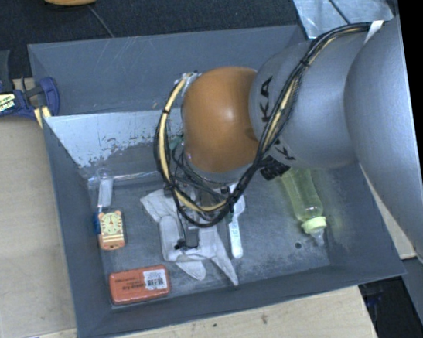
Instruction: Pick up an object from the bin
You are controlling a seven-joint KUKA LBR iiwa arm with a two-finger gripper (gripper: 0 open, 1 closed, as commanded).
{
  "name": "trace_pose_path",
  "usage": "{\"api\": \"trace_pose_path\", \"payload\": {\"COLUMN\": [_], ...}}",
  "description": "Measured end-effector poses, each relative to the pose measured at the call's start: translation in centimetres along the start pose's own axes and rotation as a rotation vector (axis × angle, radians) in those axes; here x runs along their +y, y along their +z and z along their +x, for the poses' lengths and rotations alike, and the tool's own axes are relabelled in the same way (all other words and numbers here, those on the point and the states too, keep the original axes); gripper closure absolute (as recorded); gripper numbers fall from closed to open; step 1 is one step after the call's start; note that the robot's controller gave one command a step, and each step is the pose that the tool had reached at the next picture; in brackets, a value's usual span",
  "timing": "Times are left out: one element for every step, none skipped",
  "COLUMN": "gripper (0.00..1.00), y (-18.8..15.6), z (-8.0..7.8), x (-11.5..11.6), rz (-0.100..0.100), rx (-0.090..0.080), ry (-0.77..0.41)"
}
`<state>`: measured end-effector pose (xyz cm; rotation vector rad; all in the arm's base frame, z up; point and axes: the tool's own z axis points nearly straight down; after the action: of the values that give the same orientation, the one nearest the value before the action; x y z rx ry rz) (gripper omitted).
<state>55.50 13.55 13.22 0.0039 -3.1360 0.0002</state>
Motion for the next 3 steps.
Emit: {"api": "trace_pose_path", "payload": {"gripper": [0.0, 0.0, 1.0], "y": [-0.5, 2.3, 5.7], "z": [-0.2, -2.2, -4.6], "x": [-0.1, -0.3, -0.5], "rz": [-0.001, -0.003, -0.003], "rx": [-0.008, -0.015, -0.01], "ry": [0.003, 0.058, 0.193]}}
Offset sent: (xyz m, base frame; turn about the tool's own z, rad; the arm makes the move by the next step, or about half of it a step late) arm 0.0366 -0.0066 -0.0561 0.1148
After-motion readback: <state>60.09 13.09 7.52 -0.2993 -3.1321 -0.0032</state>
